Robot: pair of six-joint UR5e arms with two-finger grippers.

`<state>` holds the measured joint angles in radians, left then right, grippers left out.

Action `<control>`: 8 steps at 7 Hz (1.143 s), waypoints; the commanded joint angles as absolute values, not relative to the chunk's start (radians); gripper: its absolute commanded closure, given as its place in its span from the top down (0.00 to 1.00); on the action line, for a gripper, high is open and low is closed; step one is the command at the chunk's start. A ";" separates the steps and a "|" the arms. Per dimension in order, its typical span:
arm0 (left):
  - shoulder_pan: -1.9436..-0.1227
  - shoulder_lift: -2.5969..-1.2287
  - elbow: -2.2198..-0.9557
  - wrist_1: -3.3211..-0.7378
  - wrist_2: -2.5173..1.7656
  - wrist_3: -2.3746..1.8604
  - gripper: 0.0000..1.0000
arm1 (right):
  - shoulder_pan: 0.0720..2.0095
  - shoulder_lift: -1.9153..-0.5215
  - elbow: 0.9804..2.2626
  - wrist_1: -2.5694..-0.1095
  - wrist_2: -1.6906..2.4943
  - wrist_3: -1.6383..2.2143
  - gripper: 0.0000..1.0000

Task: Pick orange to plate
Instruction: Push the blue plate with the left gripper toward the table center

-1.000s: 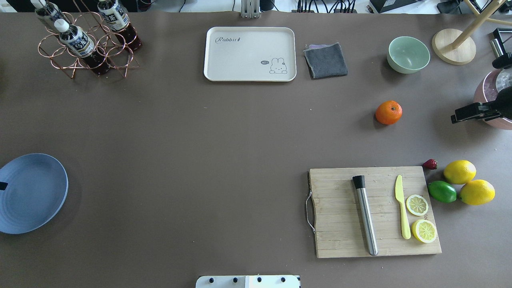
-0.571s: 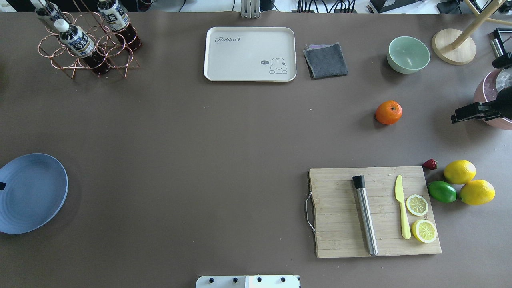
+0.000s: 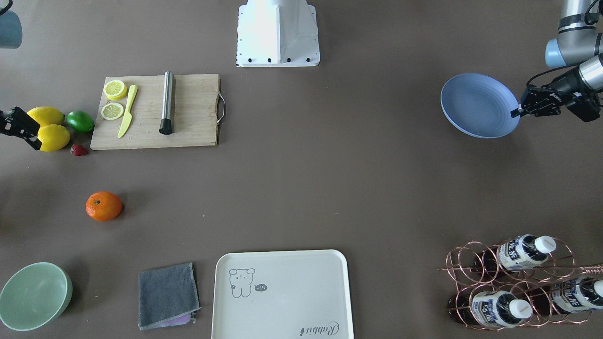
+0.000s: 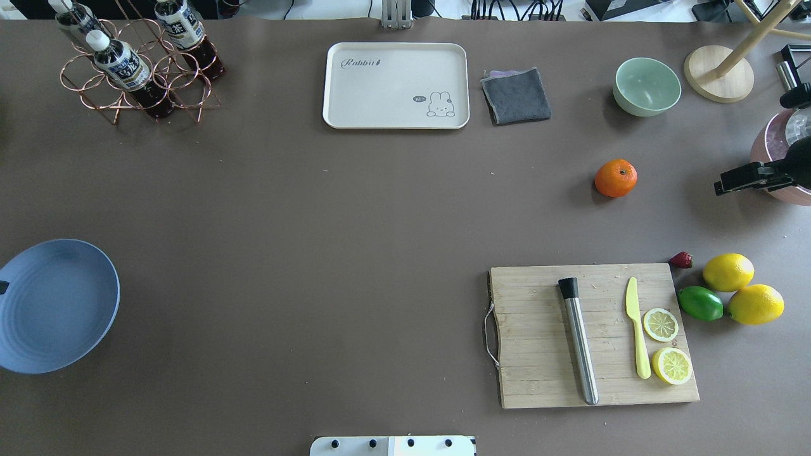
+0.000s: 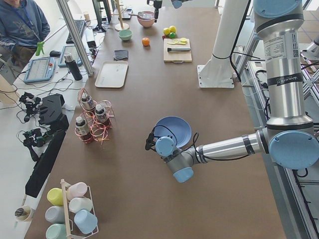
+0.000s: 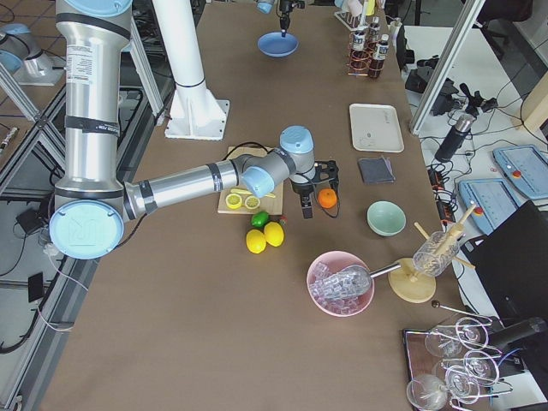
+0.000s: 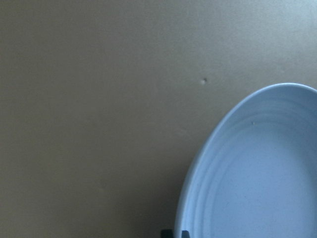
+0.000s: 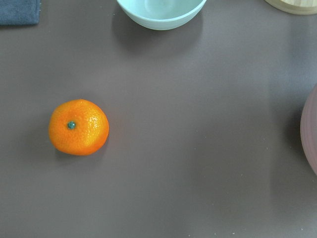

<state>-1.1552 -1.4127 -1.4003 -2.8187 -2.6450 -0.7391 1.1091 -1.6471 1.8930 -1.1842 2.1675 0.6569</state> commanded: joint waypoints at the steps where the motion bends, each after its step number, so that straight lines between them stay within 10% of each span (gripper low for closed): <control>1: -1.172 -1.551 -1.471 -2.813 -2.669 -1.043 0.00 | 1.109 -1.646 1.893 -1.184 2.168 0.658 1.00; 8: -0.659 -2.033 -1.632 -2.222 -2.095 -1.374 0.00 | 1.104 -1.638 1.888 -1.186 2.168 0.660 1.00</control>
<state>-0.7597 -1.9498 -1.6038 -2.3706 -2.2086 -1.3691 1.1053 -1.6390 1.8896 -1.1852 2.1675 0.6596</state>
